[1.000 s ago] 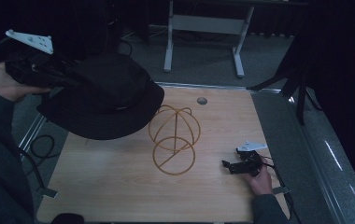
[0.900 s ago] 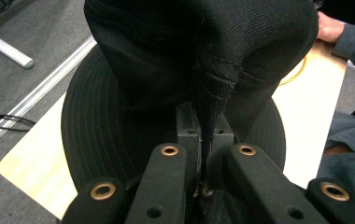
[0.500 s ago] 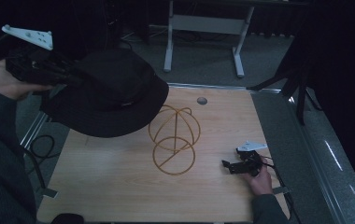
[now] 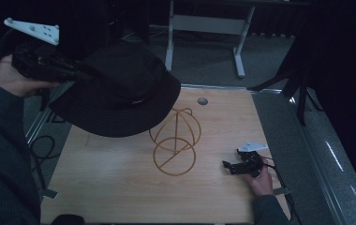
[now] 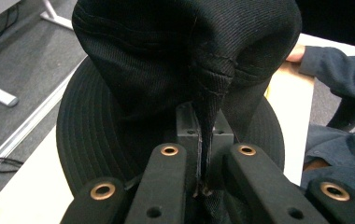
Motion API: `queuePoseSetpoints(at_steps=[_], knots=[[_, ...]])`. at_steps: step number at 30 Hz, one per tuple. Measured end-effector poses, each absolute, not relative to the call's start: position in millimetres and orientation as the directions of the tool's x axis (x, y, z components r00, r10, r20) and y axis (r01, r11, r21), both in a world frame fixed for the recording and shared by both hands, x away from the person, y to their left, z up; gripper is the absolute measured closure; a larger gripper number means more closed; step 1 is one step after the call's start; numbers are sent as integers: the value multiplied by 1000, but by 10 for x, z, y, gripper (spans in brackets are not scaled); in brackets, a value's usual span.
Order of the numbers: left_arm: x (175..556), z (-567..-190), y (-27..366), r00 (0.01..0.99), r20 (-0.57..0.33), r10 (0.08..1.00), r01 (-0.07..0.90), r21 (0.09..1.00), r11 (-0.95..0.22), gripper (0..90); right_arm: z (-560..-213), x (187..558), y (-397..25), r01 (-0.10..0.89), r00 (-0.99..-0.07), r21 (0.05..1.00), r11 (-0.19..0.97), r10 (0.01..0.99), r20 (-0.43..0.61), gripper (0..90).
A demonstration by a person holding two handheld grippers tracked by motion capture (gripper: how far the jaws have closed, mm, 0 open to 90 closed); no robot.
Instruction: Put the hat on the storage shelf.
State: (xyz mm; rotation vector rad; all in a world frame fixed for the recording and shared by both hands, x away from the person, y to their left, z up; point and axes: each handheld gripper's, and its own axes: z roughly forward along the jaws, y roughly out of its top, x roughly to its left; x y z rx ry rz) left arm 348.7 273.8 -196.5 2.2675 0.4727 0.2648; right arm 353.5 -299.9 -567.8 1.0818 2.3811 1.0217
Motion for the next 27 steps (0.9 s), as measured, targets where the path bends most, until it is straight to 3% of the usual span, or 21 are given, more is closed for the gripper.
queuePoseSetpoints(at_steps=[10, 27], knots=[[3562, -1941, 2270, 942, 60, 329, 186, 725, -664, 880, -5678, 3535, -2999, 517, -656, 726, 454, 755, -5, 115], [3833, -2376, 1723, 965, 24, 263, 187, 638, -747, 871, -5677, 3536, -2998, 516, -656, 727, 453, 755, -4, 116]])
